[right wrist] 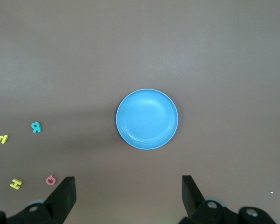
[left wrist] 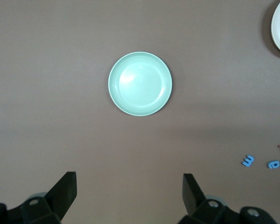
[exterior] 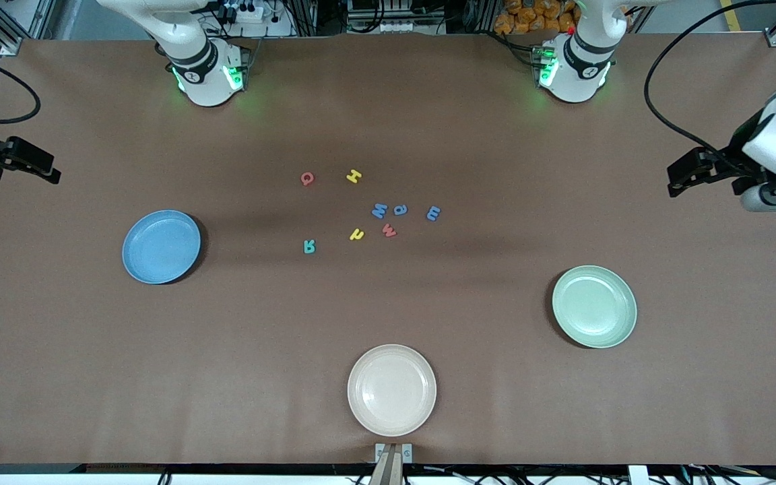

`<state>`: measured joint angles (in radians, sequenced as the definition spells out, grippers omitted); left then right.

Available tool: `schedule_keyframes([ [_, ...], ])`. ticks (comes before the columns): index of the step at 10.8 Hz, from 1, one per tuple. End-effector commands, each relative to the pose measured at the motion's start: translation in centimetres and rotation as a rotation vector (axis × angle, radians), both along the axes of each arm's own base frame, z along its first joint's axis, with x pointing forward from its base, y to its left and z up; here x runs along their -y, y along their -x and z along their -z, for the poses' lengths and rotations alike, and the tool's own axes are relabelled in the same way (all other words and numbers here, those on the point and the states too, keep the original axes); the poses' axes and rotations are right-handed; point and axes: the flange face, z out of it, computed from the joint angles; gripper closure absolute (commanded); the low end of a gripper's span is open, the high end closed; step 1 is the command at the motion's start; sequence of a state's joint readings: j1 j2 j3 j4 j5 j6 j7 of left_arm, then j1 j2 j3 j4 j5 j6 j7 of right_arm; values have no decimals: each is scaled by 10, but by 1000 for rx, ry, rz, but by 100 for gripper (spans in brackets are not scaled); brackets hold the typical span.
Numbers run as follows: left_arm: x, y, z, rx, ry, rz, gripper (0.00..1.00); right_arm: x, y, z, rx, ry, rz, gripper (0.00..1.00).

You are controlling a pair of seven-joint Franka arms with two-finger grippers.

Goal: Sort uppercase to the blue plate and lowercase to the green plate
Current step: 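Move both grippers from rest toward the scattered foam letters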

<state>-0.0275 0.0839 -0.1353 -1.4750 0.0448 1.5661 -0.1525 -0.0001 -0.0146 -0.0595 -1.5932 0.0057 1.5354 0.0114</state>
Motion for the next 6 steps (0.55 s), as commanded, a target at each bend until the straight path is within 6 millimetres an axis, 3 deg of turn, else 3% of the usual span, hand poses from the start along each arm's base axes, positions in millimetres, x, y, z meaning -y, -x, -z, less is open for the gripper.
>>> schedule_keyframes([
  [1,14,11,25,34,-4,75,0,2,6,-1,11,5,-8,0],
  [3,39,17,47,10,25,114,0,-7,6,-2,-1,-4,-10,0],
  [6,96,31,98,23,39,215,0,-58,10,1,-36,-1,-9,0],
])
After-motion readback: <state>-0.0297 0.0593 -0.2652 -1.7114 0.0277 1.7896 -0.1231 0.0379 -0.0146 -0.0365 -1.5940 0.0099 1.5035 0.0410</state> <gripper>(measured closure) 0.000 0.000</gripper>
